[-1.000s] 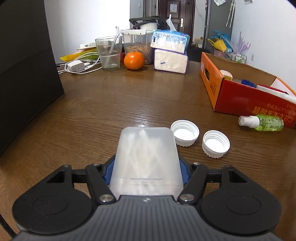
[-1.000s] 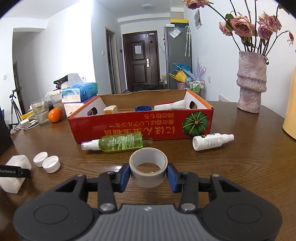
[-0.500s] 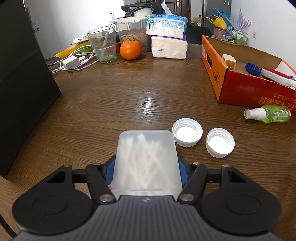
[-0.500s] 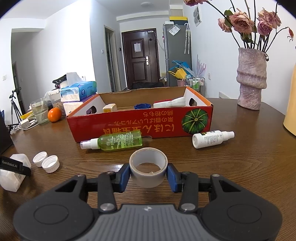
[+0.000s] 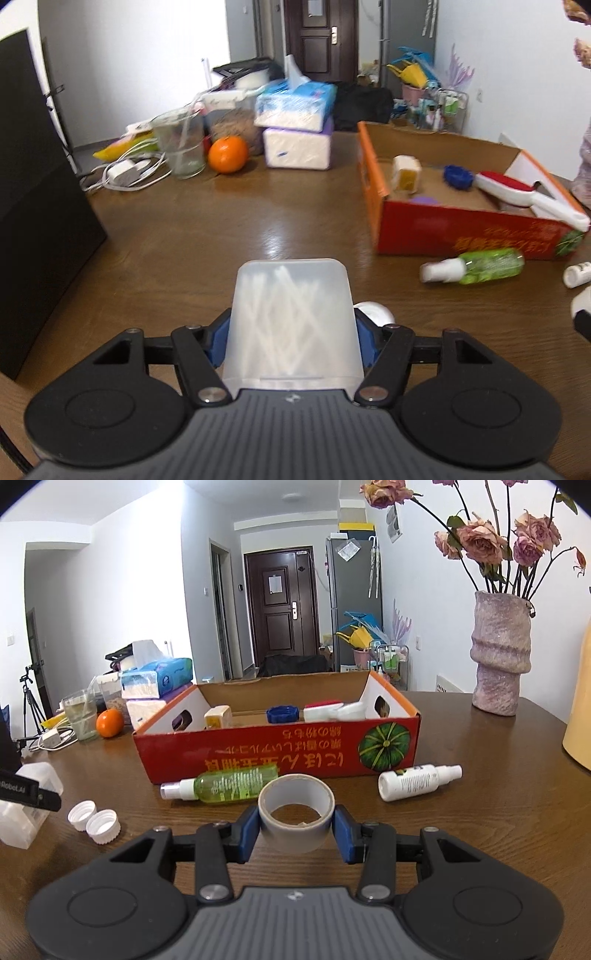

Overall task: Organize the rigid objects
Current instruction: 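Carry the white container and tape roll over the cardboard box with both tools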

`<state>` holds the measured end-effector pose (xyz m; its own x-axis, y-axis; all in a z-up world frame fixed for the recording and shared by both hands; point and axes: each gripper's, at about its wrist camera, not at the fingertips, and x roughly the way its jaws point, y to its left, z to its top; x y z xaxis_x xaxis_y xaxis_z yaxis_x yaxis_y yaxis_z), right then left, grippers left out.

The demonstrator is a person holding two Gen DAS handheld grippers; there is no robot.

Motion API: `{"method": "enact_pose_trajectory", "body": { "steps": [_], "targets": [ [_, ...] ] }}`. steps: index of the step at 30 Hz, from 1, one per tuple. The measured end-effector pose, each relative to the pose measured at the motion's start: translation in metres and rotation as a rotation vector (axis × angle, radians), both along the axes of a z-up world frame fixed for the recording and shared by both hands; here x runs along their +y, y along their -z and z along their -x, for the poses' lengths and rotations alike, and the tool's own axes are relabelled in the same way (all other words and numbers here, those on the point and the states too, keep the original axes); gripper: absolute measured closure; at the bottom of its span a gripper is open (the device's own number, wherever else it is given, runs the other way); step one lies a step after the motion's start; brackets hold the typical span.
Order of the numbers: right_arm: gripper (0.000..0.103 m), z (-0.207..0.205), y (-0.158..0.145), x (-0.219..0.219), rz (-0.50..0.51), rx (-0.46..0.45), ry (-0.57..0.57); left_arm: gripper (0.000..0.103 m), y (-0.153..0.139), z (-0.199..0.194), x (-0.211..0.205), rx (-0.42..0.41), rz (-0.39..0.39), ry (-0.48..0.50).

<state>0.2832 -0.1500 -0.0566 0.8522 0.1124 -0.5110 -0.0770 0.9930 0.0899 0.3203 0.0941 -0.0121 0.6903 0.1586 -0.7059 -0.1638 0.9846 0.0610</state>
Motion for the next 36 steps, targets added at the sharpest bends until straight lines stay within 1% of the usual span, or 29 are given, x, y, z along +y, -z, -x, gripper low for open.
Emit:
{"method": "enact_pose_trajectory", "body": {
  "steps": [8, 16, 22, 26, 32, 36],
  "targets": [
    [0.061, -0.009, -0.013, -0.007, 0.005, -0.022, -0.004, 0.037, -0.017, -0.014, -0.041, -0.048, 0.040, 0.059],
    [0.061, -0.025, -0.025, -0.017, 0.007, -0.044, 0.005, 0.037, -0.017, -0.032, -0.075, -0.064, 0.094, 0.087],
    [0.061, -0.041, -0.037, -0.025, -0.005, -0.073, 0.013, 0.037, -0.017, -0.046, -0.089, -0.093, 0.129, 0.077],
    [0.061, -0.051, -0.038, -0.028, -0.012, -0.079, 0.016, 0.037, -0.017, -0.057, -0.094, -0.105, 0.150, 0.065],
    [0.061, -0.068, -0.043, -0.029, -0.003, -0.092, 0.013, 0.037, -0.025, -0.076, -0.100, -0.152, 0.172, 0.034],
    [0.061, -0.082, -0.044, -0.030, 0.003, -0.093, 0.018, 0.037, -0.029, -0.089, -0.105, -0.163, 0.177, 0.034]
  ]
}}
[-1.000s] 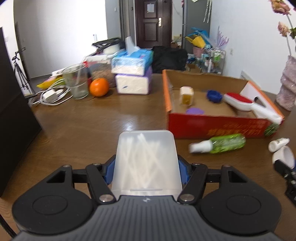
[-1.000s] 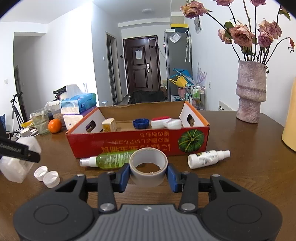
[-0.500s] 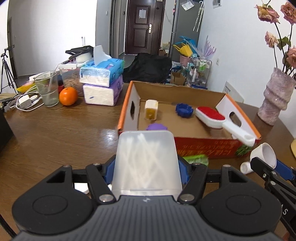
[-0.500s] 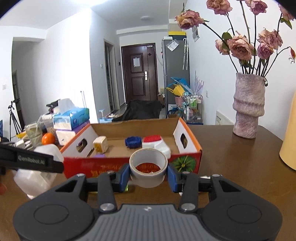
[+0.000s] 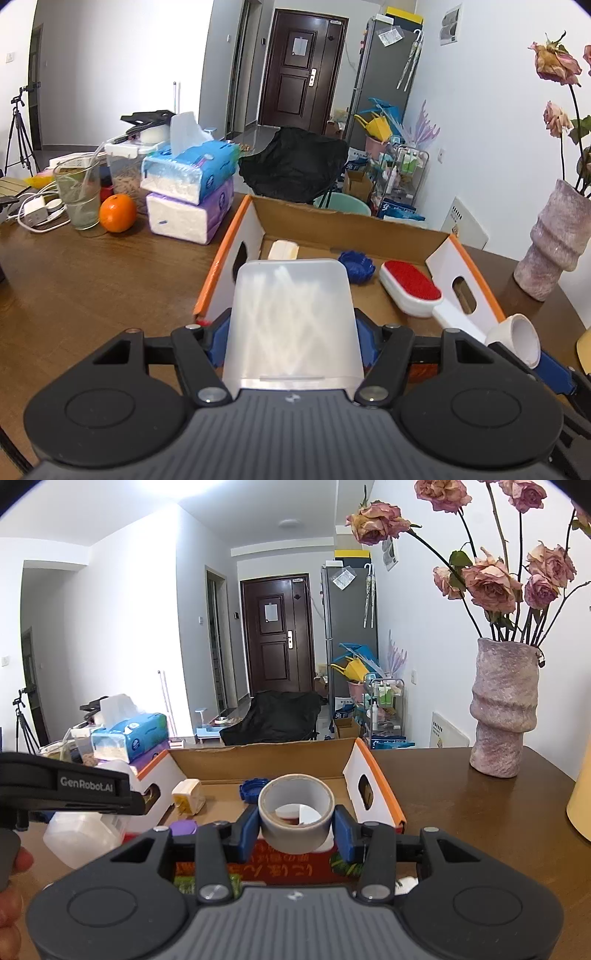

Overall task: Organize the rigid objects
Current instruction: 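Carry the white container and tape roll over the cardboard box with both tools, then open the left tool to drop the container while the right tool drops the tape roll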

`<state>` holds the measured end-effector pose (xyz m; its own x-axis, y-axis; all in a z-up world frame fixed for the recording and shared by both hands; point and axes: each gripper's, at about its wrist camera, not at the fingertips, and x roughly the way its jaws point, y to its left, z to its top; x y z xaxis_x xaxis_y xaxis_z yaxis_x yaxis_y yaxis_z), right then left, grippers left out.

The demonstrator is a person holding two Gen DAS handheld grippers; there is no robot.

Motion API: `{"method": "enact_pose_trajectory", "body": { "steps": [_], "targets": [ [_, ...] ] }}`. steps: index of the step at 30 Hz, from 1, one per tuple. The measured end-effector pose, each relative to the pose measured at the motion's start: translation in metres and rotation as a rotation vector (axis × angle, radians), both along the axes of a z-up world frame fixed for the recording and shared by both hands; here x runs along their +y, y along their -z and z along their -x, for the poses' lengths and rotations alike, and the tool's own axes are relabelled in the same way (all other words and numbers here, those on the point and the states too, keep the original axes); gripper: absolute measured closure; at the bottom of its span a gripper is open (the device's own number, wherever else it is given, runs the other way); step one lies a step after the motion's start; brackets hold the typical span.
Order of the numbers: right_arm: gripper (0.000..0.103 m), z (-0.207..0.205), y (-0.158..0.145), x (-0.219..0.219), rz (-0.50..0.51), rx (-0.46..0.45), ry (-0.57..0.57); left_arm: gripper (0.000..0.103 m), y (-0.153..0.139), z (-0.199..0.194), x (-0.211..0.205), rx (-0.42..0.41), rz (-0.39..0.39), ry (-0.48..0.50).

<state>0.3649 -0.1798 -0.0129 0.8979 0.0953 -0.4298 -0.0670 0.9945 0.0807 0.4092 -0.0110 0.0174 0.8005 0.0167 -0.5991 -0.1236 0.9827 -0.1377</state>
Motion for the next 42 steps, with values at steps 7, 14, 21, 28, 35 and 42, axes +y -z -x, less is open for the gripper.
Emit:
{"method": "enact_pose_trajectory", "body": {
  "steps": [7, 14, 21, 28, 35, 42],
  "targets": [
    [0.061, -0.028, 0.000, 0.004, 0.008, 0.003, -0.007, 0.037, 0.000, -0.020, -0.008, -0.009, -0.010, 0.011],
    [0.061, -0.056, 0.003, 0.009, 0.013, 0.010, -0.014, 0.037, -0.002, -0.039, -0.009, -0.021, -0.013, 0.007],
    [0.061, -0.081, 0.007, 0.012, 0.019, 0.019, -0.024, 0.037, 0.000, -0.061, -0.008, -0.023, -0.021, 0.001],
    [0.061, -0.102, 0.013, 0.020, 0.036, 0.034, -0.038, 0.037, 0.005, -0.083, -0.011, -0.012, -0.042, 0.006],
    [0.061, -0.118, 0.021, 0.027, 0.050, 0.062, -0.038, 0.037, 0.014, -0.102, -0.013, 0.009, -0.068, 0.006],
    [0.061, -0.131, 0.025, 0.035, 0.066, 0.083, -0.044, 0.037, 0.024, -0.119, -0.011, 0.031, -0.088, 0.001]
  ]
}}
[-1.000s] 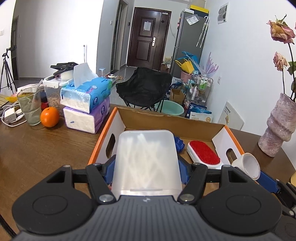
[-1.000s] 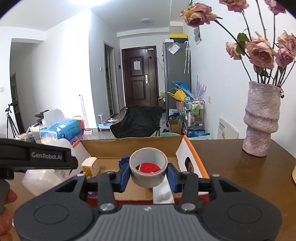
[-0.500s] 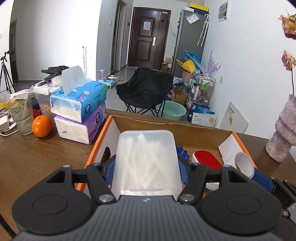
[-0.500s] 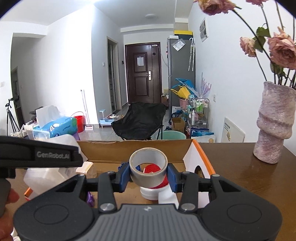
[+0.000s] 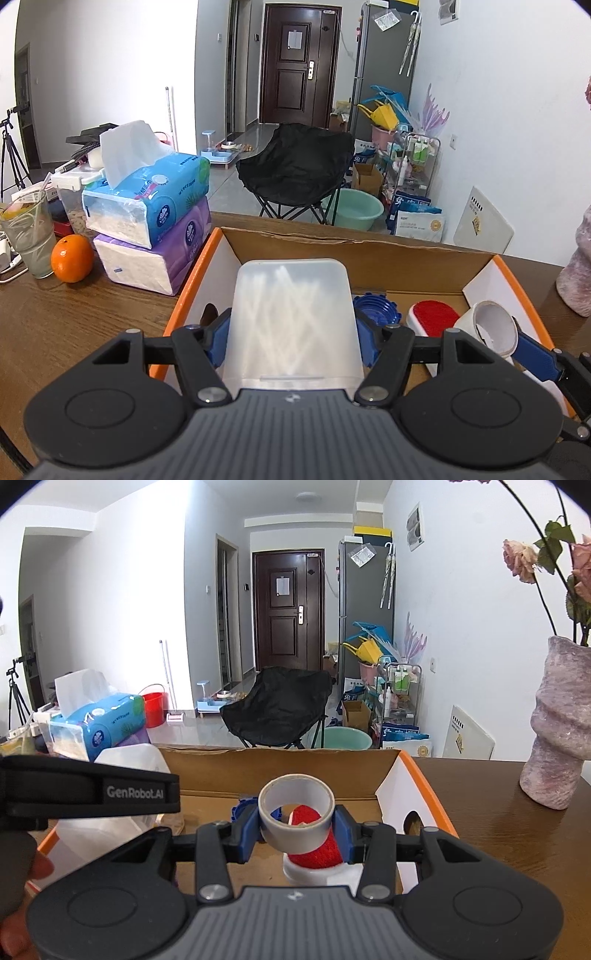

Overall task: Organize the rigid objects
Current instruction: 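Open the left tool to drop the container while the right tool drops the tape roll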

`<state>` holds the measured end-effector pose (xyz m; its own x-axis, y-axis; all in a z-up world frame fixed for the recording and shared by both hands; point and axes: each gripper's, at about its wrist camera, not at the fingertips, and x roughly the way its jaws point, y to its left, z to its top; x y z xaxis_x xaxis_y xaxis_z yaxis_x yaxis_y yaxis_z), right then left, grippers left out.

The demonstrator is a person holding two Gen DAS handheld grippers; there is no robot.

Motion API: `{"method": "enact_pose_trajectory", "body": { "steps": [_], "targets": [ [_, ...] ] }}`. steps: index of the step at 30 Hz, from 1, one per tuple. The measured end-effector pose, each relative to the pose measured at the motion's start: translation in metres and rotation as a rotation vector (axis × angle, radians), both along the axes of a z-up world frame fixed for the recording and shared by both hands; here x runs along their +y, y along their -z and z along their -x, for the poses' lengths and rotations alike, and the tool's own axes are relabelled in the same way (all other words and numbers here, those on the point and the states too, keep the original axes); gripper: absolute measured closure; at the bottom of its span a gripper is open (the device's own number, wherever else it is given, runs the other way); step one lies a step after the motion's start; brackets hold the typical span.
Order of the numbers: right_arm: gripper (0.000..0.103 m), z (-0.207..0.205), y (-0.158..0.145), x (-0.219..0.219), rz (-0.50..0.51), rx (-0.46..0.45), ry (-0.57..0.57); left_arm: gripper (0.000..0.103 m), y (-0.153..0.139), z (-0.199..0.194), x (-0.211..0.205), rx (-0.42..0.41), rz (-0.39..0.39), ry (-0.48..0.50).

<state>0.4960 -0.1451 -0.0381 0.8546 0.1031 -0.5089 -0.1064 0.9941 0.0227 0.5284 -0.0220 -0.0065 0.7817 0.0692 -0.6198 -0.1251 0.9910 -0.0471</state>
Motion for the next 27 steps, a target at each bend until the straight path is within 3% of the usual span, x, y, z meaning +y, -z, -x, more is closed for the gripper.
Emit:
{"method": "enact_pose_trajectory", "body": {
  "steps": [16, 18, 20, 22, 25, 27],
  "targets": [
    [0.061, -0.013, 0.006, 0.005, 0.027, 0.033, -0.009, 0.036, 0.011, -0.016, 0.004, 0.016, -0.027, 0.033],
    [0.052, -0.013, 0.006, 0.006, 0.033, 0.034, -0.002, 0.036, 0.009, -0.014, 0.004, 0.007, -0.033, 0.039],
    [0.034, -0.012, 0.005, 0.006, 0.038, 0.029, 0.007, 0.027, 0.007, -0.012, 0.006, -0.003, -0.034, 0.030],
    [0.021, -0.010, 0.004, 0.006, 0.042, 0.023, 0.015, 0.026, 0.004, -0.010, 0.008, -0.013, -0.033, 0.026],
    [0.015, -0.007, 0.001, 0.008, 0.045, 0.014, 0.021, 0.010, 0.002, -0.007, 0.011, -0.024, -0.034, 0.022],
    [0.006, -0.006, 0.000, 0.008, 0.045, 0.011, 0.025, 0.002, 0.000, -0.005, 0.012, -0.038, -0.042, 0.016]
  ]
}}
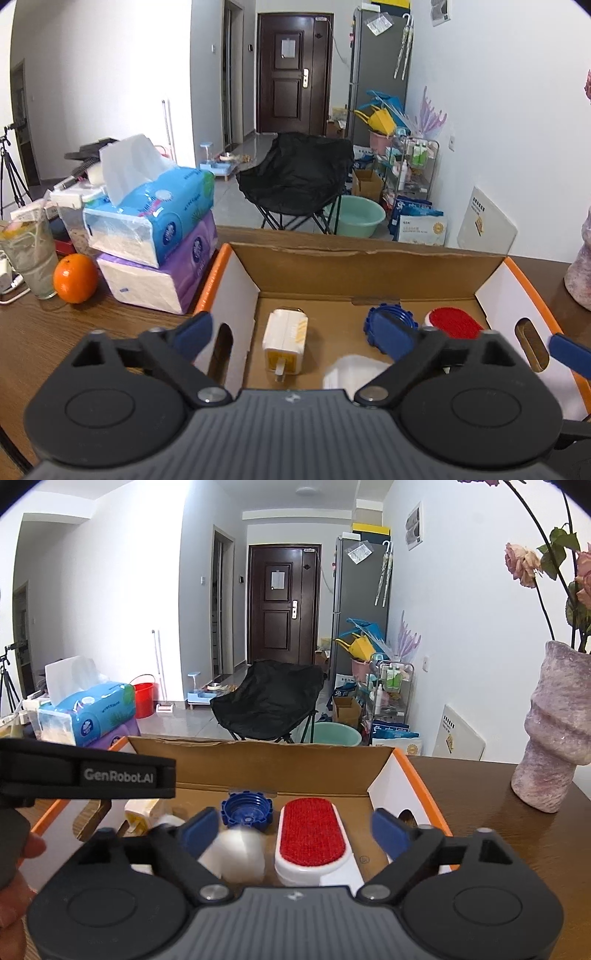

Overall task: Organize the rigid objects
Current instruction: 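Open the left tool to drop the container while the right tool drops the tape roll, then withdraw both tools from the box toward the white bottle caps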

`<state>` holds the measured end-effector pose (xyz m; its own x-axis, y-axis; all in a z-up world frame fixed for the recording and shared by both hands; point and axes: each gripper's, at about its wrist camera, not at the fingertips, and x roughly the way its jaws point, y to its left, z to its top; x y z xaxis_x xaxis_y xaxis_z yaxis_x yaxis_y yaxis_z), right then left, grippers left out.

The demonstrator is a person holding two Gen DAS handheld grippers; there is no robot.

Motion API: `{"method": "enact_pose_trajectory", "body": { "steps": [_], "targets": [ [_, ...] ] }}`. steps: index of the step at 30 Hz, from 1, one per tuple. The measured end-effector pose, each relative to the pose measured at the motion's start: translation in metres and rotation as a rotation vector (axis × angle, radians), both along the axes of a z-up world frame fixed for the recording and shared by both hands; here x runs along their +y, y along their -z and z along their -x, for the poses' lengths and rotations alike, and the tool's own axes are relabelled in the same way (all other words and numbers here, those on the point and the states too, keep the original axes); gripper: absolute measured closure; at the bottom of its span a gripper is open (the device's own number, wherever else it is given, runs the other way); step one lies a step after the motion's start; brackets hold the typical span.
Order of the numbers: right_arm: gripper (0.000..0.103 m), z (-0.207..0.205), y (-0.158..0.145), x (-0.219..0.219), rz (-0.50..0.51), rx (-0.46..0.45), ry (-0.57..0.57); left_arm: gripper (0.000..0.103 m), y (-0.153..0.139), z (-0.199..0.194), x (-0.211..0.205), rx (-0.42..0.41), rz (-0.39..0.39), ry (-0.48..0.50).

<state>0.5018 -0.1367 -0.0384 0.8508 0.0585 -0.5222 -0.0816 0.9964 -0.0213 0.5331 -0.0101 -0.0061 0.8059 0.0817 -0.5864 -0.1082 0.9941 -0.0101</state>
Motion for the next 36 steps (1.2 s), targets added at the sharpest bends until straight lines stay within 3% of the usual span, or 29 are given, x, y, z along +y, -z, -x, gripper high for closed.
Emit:
{"method": "enact_pose_trajectory", "body": {
  "steps": [2, 20, 36],
  "targets": [
    [0.000, 0.002, -0.001, -0.001, 0.000, -0.005, 0.005, 0.000, -0.002, 0.003, 0.001, -0.010, 0.001, 0.002],
    [0.000, 0.009, -0.003, -0.012, -0.007, -0.009, 0.015, 0.000, -0.007, 0.015, 0.003, -0.029, -0.013, 0.003],
    [0.000, 0.045, -0.016, -0.019, 0.003, -0.053, 0.022, 0.000, -0.017, 0.054, 0.005, -0.061, -0.001, 0.013]
  ]
}}
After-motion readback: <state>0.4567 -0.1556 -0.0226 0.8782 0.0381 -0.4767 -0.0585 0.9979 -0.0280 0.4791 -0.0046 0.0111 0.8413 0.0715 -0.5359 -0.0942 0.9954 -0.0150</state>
